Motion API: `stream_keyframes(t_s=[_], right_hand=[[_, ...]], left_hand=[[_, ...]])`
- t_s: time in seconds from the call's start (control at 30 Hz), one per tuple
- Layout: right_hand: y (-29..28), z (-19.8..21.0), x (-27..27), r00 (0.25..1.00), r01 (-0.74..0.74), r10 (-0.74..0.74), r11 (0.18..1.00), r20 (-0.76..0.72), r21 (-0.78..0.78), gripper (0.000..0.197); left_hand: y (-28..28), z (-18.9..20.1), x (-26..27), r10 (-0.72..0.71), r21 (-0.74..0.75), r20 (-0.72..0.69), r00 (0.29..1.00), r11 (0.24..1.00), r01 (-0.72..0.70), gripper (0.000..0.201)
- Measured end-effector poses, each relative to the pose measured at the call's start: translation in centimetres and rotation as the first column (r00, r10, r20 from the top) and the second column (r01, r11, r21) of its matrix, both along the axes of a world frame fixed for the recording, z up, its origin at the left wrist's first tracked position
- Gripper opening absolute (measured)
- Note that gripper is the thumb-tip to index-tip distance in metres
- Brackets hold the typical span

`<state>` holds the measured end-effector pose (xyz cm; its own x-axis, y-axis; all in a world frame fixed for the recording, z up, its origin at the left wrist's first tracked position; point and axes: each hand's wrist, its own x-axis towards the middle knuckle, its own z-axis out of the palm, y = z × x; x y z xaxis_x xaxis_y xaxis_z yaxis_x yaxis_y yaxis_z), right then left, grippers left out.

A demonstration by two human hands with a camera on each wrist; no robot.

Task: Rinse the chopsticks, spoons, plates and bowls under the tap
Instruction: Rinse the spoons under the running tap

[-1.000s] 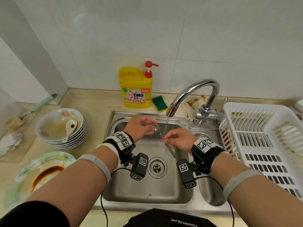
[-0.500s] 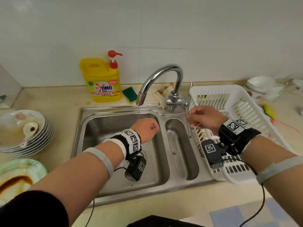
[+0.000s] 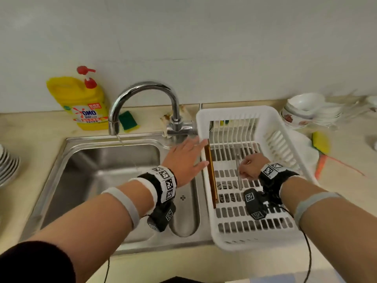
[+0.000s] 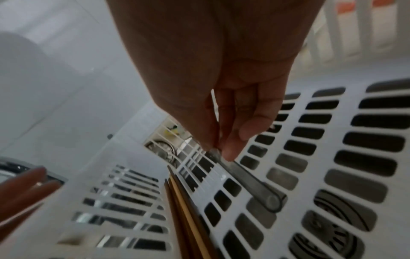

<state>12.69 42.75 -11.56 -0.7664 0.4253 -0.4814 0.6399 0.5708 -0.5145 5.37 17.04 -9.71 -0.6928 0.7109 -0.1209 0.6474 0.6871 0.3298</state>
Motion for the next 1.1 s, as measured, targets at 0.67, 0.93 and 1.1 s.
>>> stream_keyframes(t_s=[0.67, 0.93, 1.1], right_hand=[[-0.8, -6.2, -6.5, 0.987, -0.146, 0.145, 0.989, 0.065, 0.014, 0.023], [-0.1, -5.0, -5.5, 0.996, -0.065, 0.070, 0.993, 0.054, -0.097, 0.023], [-0.6, -0.8, -6.4, 0.992, -0.062, 0.038, 0.979, -0.122, -0.195, 0.021]], left_hand=[[0.9, -1.1, -0.4, 0.110, 0.054, 0.077, 0.991, 0.992, -0.115, 0.080], [0.8, -1.9, -0.6, 0.106, 0.115, 0.110, 0.988, 0.986, -0.119, 0.081], [0.6, -1.7, -0.6, 0.085, 0.067, 0.096, 0.992, 0.994, -0.092, 0.079]])
